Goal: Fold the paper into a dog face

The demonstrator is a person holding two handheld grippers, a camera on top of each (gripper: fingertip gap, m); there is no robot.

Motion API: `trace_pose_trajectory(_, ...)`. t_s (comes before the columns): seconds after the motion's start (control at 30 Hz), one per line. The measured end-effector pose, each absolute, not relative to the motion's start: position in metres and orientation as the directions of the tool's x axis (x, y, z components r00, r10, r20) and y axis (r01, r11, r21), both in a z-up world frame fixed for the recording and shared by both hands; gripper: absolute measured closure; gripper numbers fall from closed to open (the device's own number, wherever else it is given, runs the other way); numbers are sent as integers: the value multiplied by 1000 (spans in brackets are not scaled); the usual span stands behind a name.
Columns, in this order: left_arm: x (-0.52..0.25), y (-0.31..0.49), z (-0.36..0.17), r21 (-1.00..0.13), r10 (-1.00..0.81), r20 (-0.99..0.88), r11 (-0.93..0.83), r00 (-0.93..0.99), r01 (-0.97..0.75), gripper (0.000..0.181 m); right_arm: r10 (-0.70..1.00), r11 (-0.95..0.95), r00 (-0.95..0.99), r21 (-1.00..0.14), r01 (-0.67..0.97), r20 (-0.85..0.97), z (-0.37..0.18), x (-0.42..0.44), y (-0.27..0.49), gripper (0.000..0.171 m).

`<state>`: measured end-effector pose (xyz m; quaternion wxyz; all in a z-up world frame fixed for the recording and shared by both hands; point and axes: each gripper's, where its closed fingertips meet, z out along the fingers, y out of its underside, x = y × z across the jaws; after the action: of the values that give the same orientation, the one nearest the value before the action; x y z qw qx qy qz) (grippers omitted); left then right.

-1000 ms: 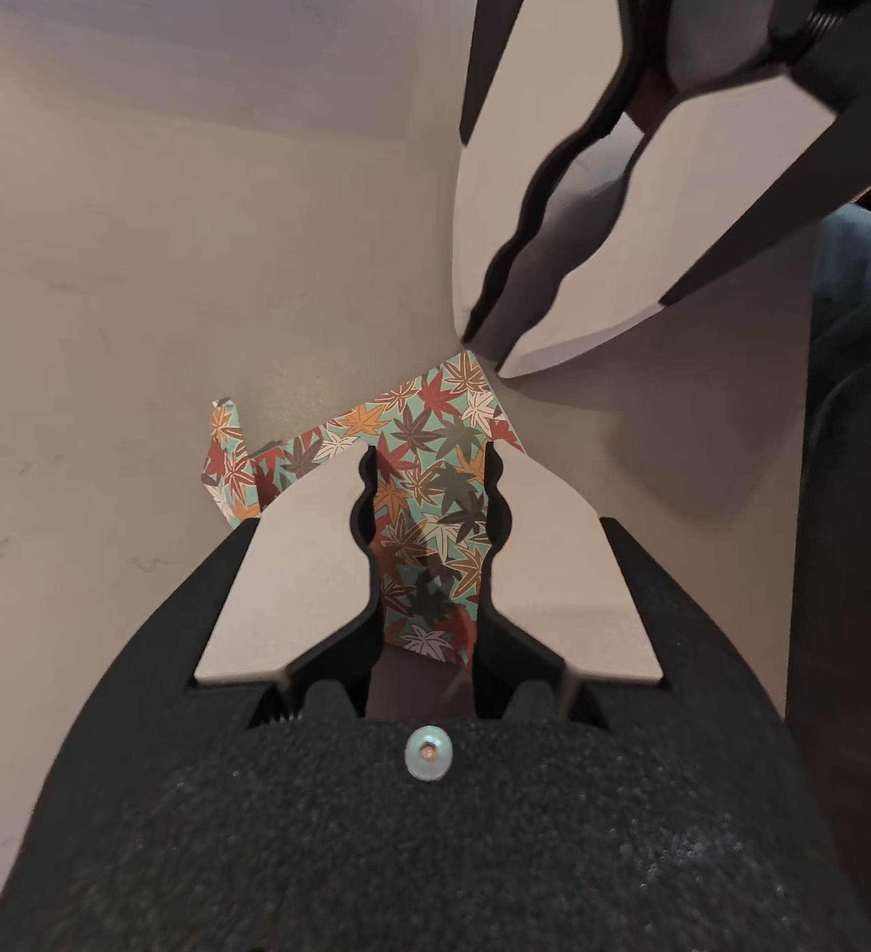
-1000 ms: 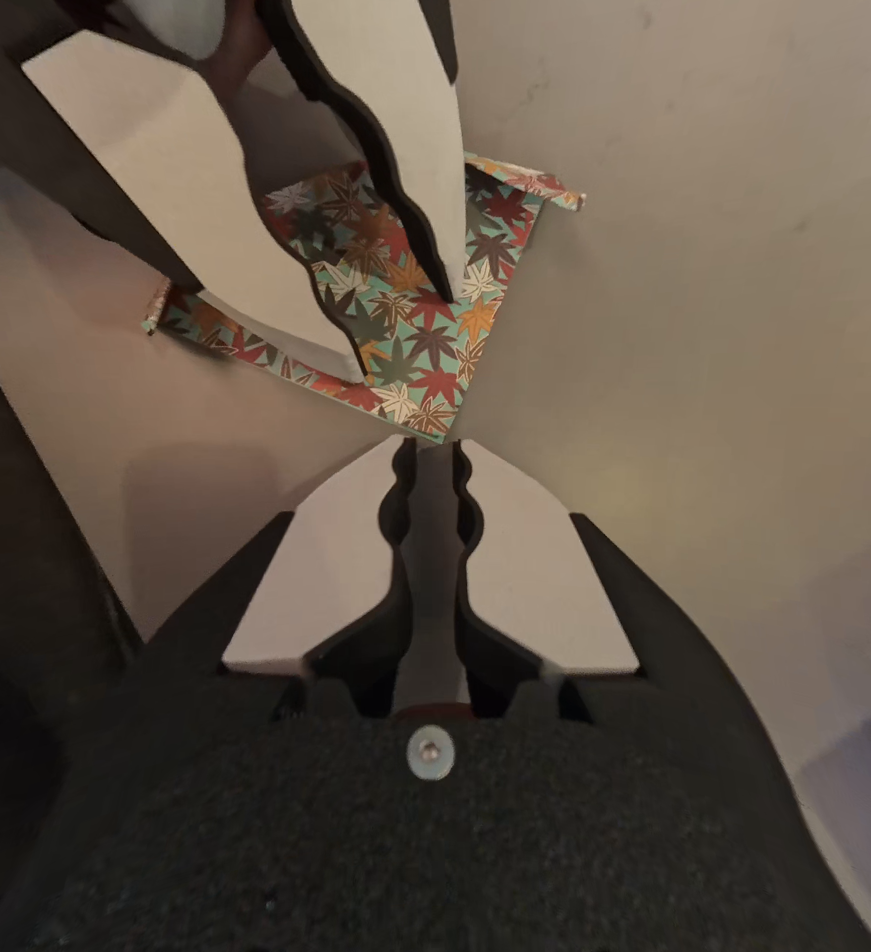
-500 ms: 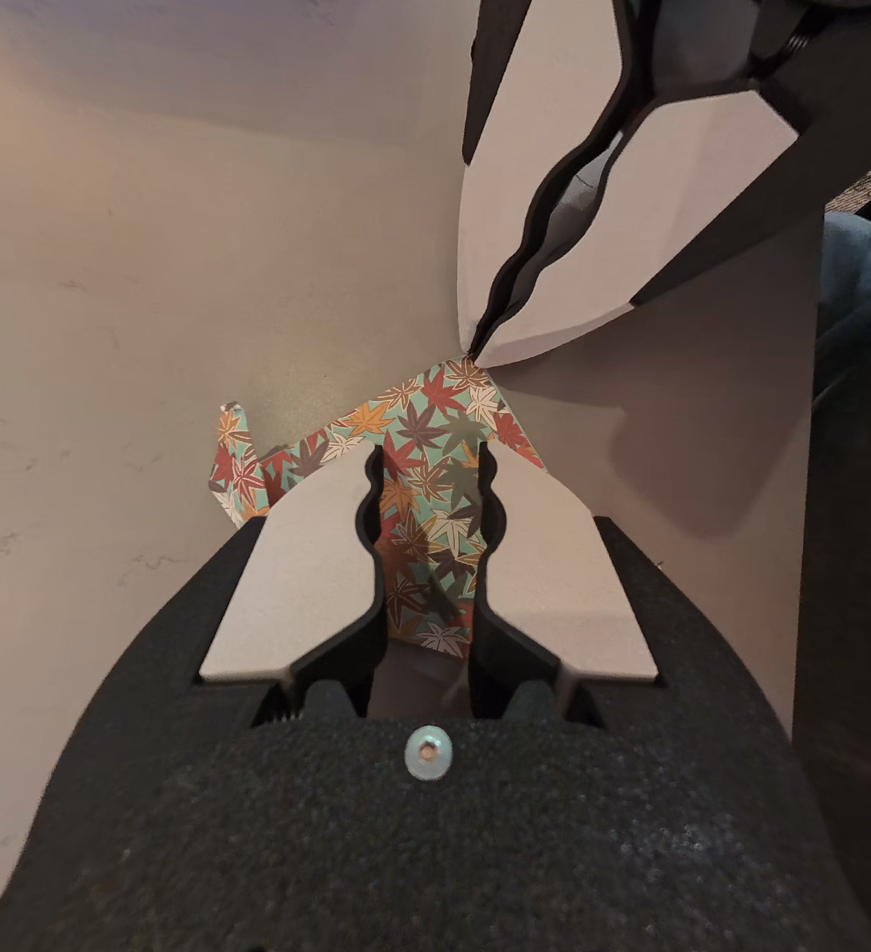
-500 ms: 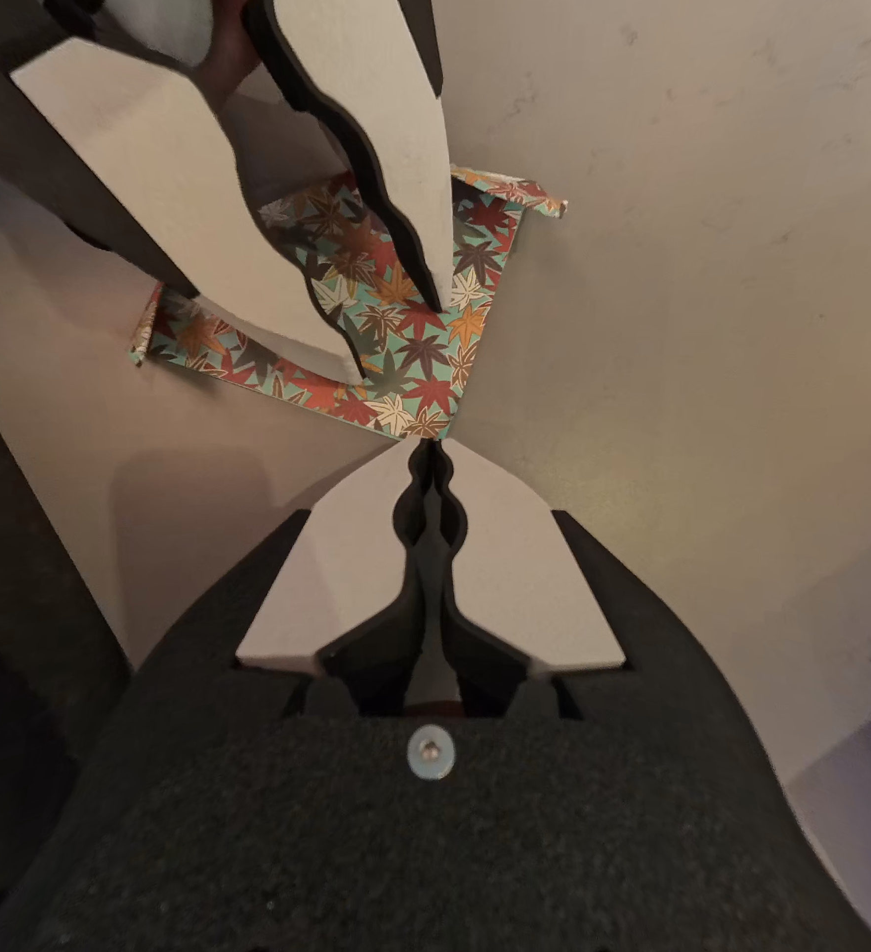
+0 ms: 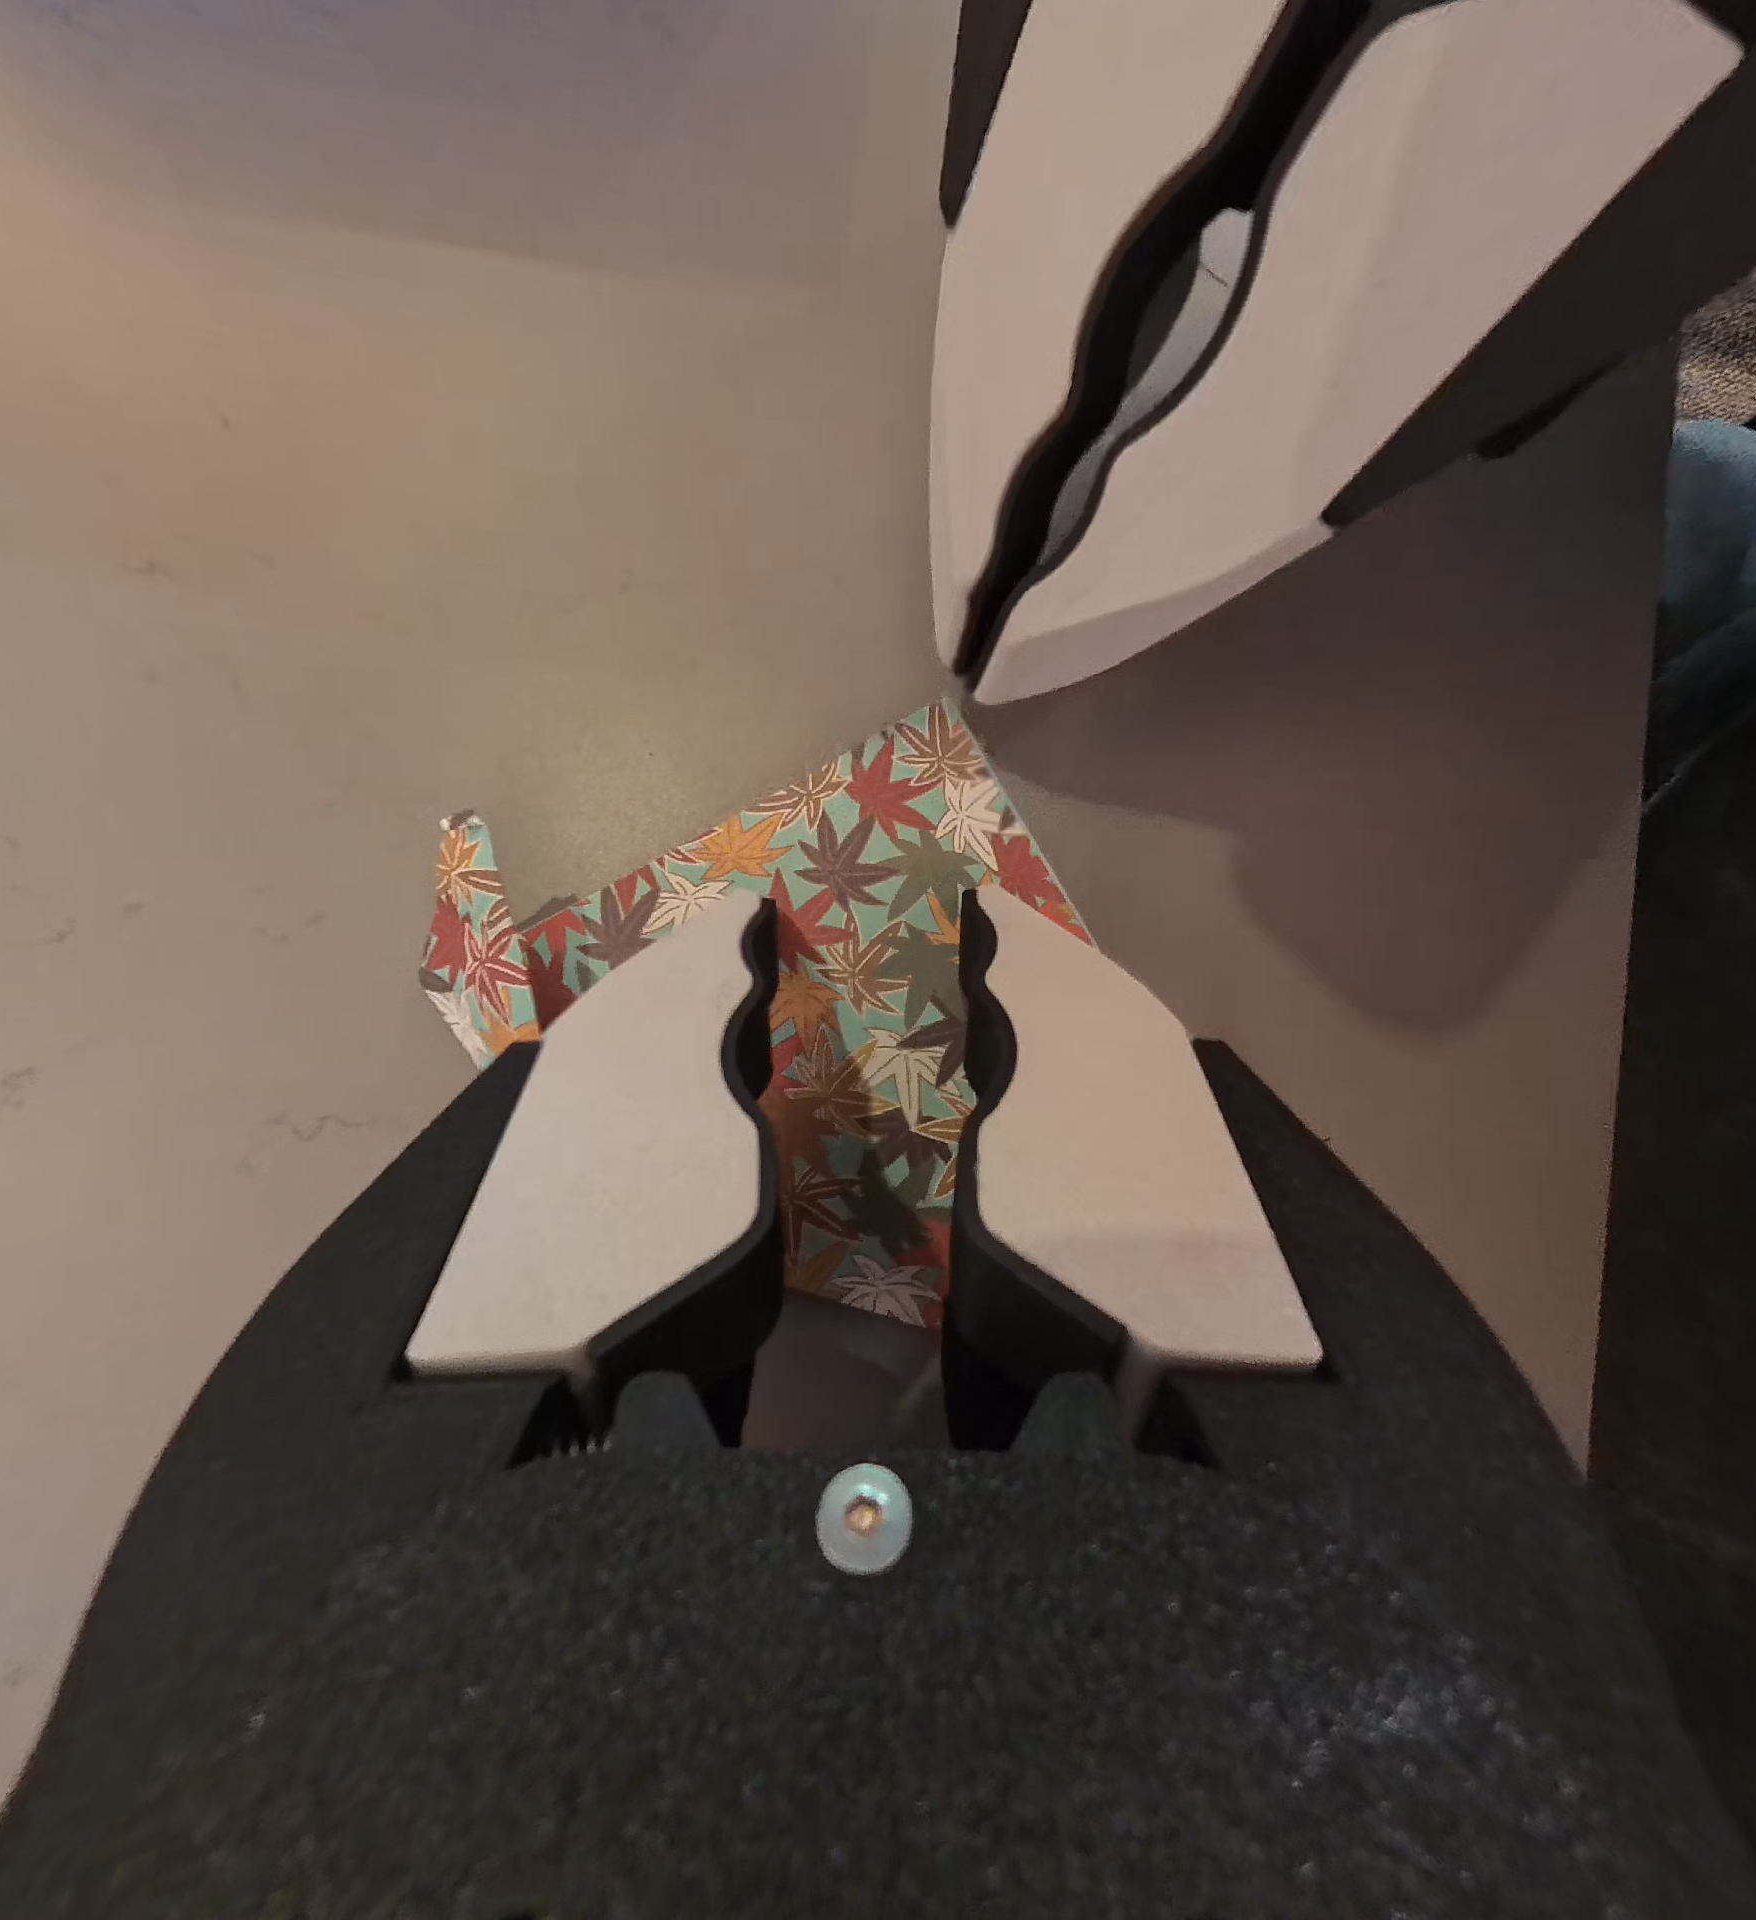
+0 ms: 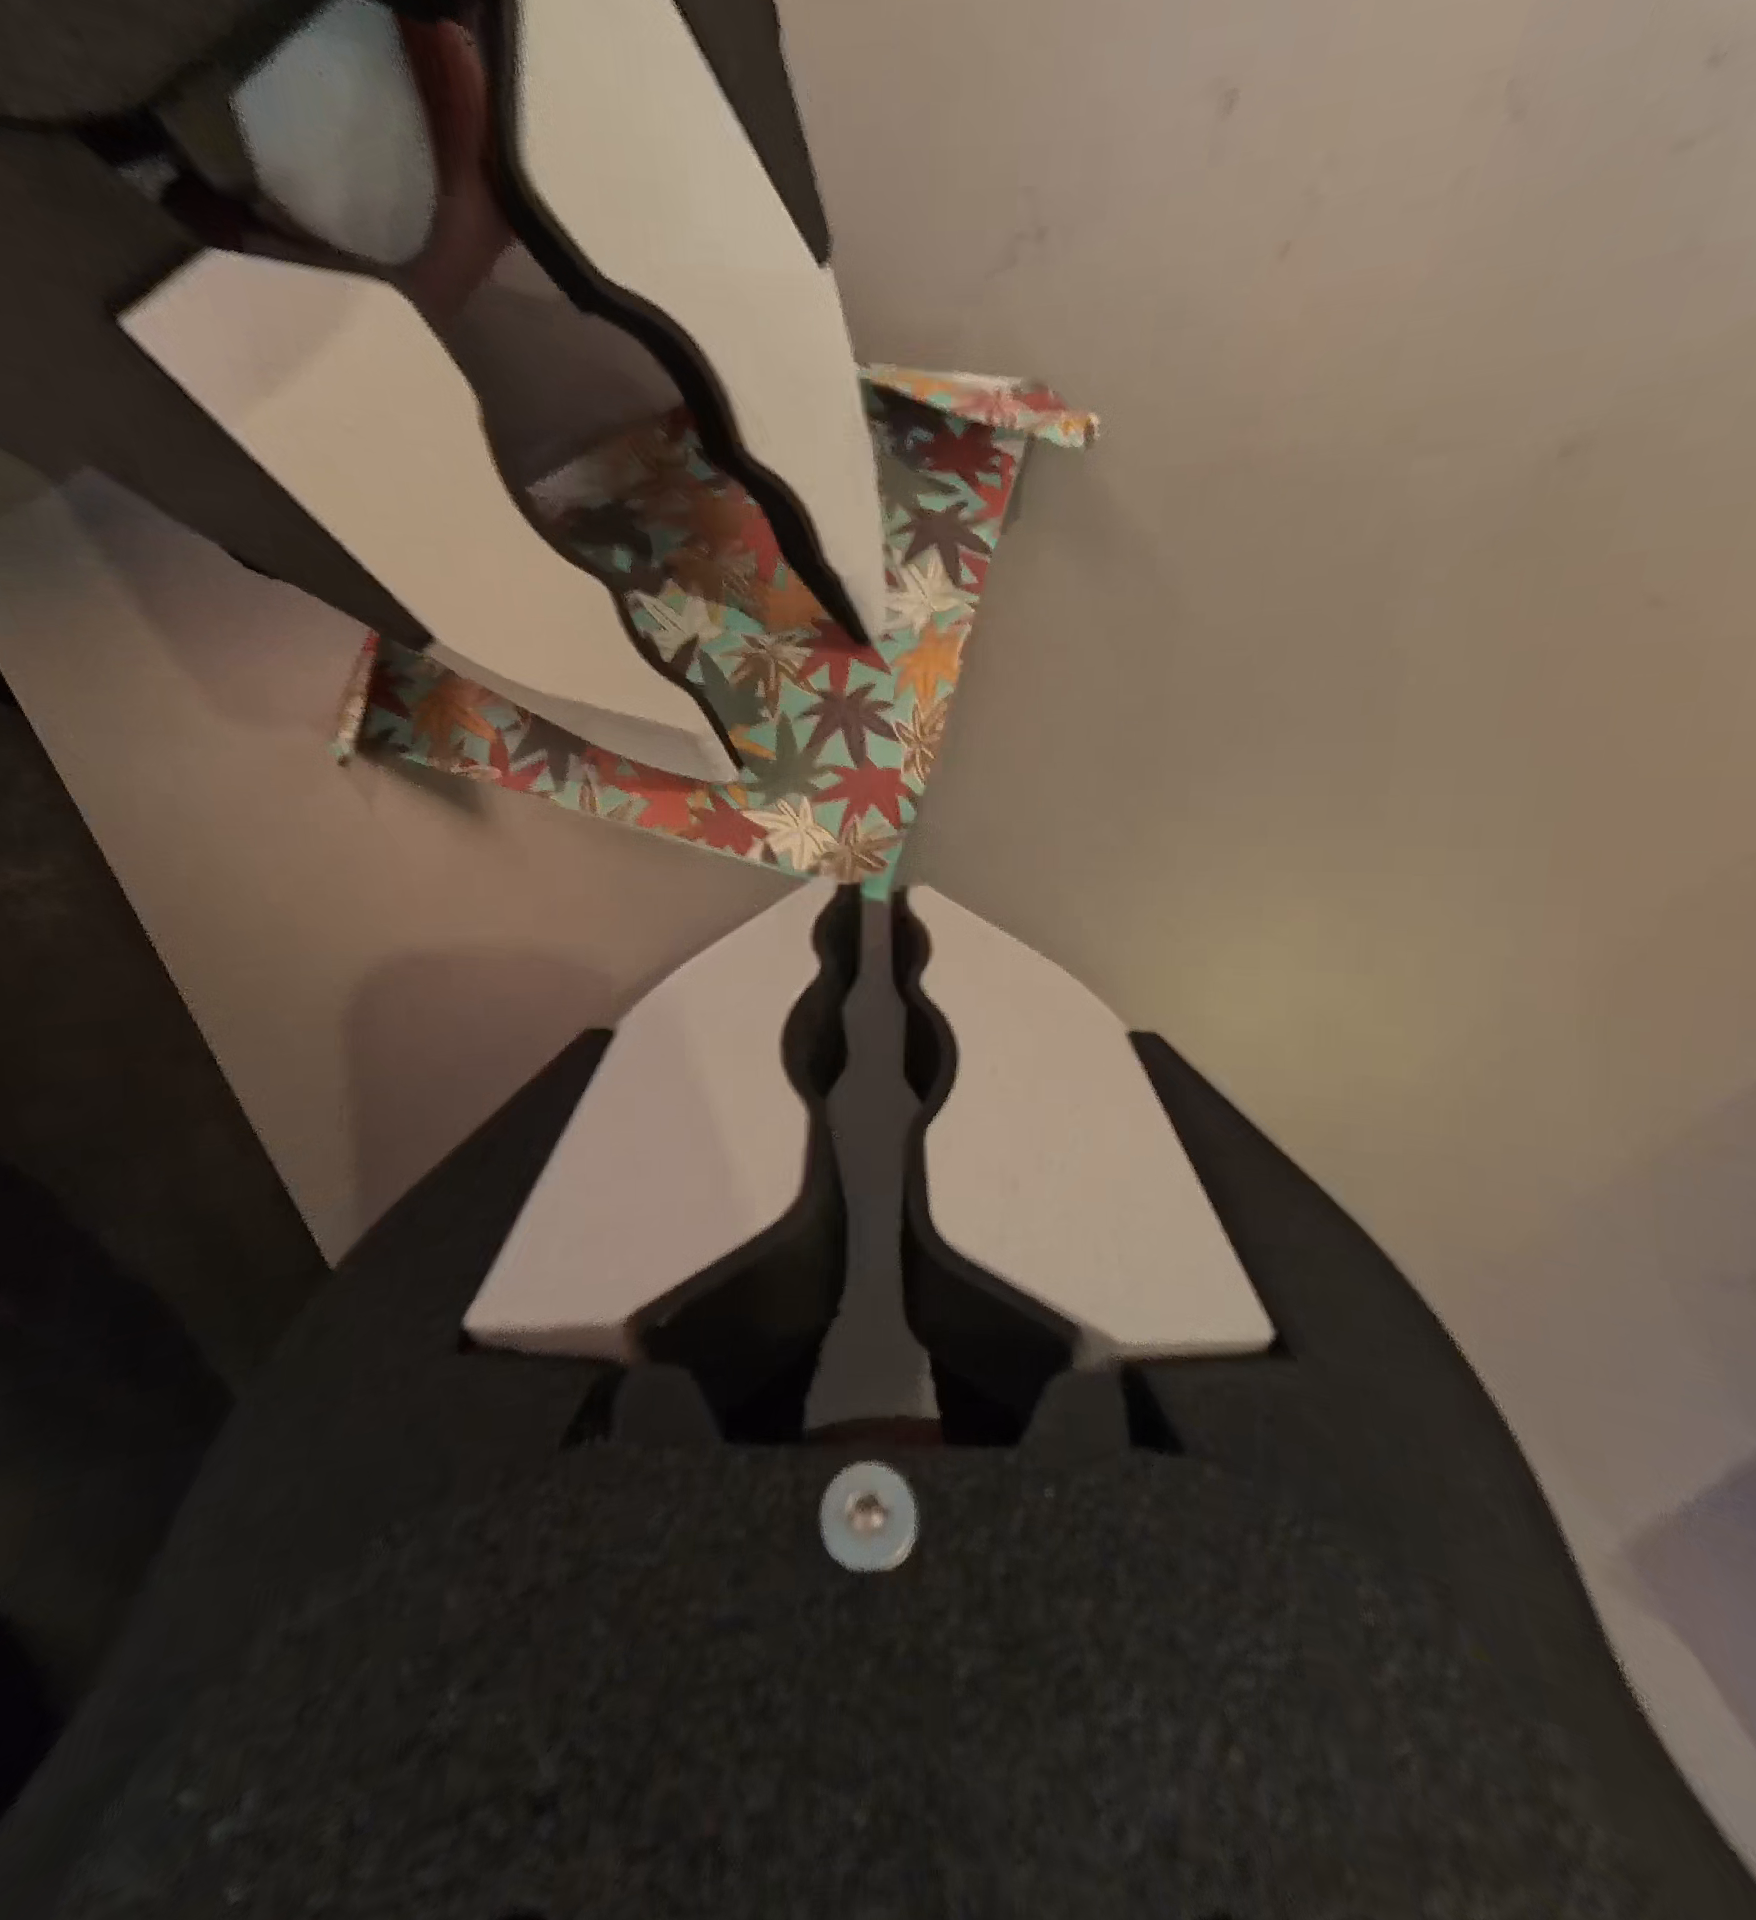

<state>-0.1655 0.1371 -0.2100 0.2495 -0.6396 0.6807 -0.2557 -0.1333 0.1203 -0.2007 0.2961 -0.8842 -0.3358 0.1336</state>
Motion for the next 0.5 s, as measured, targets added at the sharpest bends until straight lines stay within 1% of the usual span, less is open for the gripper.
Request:
trace_pose_trajectory(0.07,-166,136,-210,-668,-998,-14,52,-57,-743,151,665,-620,744,-602,503,-64,-204,-130,118,157)
trace_pose_trajectory(0.13,-167,135,-210,-670,-999,-15,48,-50,-741,152,666,-630,740,-601,492,-93,-205,-133,116,154)
trace_pose_trajectory(0.2,-169,135,-210,-670,-999,-16,42,-42,-741,152,652,-649,746,-609,456,-137,-205,-138,114,147)
trace_pose_trajectory(0.3,-169,135,-210,-675,-999,-13,33,-32,-737,153,586,-711,776,-609,352,-235,-205,-143,111,142)
trace_pose_trajectory(0.37,-169,135,-210,-678,-1000,-10,28,-29,-735,153,544,-746,773,-609,268,-326,-203,-149,108,135)
trace_pose_trajectory(0.47,-169,136,-210,-679,-1000,-9,26,-28,-734,155,493,-768,778,-615,178,-391,-200,-154,107,125)
trace_pose_trajectory(0.5,-169,136,-210,-679,-1000,-10,28,-29,-734,155,479,-771,785,-616,162,-392,-200,-155,108,125)
